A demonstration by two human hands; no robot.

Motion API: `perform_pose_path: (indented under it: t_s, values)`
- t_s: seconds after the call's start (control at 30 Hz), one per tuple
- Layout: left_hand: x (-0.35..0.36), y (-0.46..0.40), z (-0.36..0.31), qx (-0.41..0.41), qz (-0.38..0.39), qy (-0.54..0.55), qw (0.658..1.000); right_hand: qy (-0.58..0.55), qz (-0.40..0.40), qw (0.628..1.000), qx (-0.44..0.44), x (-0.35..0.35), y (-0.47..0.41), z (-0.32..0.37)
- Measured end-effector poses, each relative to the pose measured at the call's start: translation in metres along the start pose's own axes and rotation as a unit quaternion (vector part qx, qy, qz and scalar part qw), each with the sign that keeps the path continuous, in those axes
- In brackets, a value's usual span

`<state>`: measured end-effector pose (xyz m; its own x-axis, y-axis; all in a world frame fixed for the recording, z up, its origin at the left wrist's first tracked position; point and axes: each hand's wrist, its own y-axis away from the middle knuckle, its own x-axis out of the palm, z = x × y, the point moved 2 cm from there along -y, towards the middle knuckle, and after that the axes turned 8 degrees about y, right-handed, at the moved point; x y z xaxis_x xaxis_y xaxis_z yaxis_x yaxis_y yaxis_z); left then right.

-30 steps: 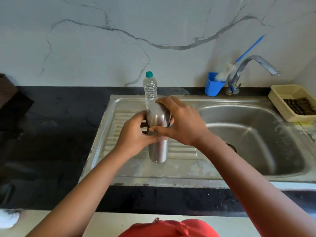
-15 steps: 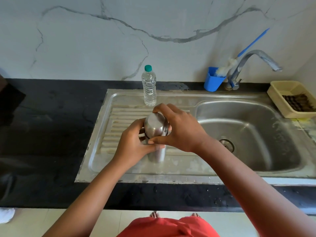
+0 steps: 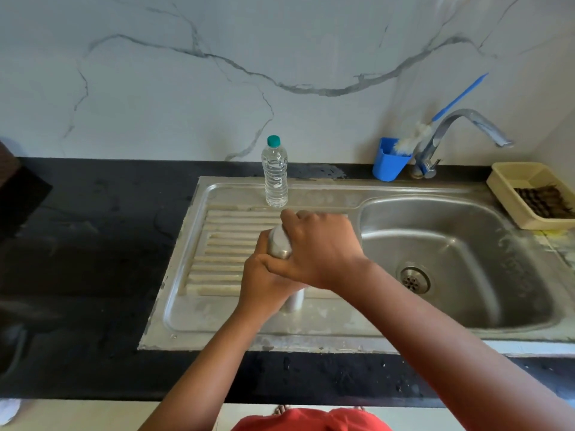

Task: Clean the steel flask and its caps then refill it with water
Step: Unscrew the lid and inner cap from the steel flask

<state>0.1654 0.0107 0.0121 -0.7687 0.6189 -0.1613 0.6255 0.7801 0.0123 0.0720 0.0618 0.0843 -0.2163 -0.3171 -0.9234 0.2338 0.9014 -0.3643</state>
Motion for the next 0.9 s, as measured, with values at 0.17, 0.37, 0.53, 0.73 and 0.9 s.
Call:
perform_pose_path:
  t_s: [0.17,0.37,0.53,0.73,0.9]
  values:
    - [0.001,-0.006,0.009,0.003,-0.006,-0.011,1.000,-0.120,-0.075,0.990,-0.029,0.012,0.000,-0.011]
    - [-0.002,-0.006,0.012,-0.005,0.040,0.047,0.998,-0.134,0.133,0.955,-0.230,-0.001,-0.024,-0.031]
    - [-0.002,-0.003,0.006,0.009,0.037,0.053,0.998,-0.048,0.253,0.914,-0.313,-0.034,-0.026,-0.019]
    - [-0.003,0.000,0.003,0.011,0.051,0.068,0.996,0.018,0.201,0.973,-0.111,-0.042,-0.021,-0.002]
    - [-0.003,-0.002,0.009,0.014,0.036,0.048,0.998,0.009,0.175,0.973,-0.150,-0.039,-0.011,0.003]
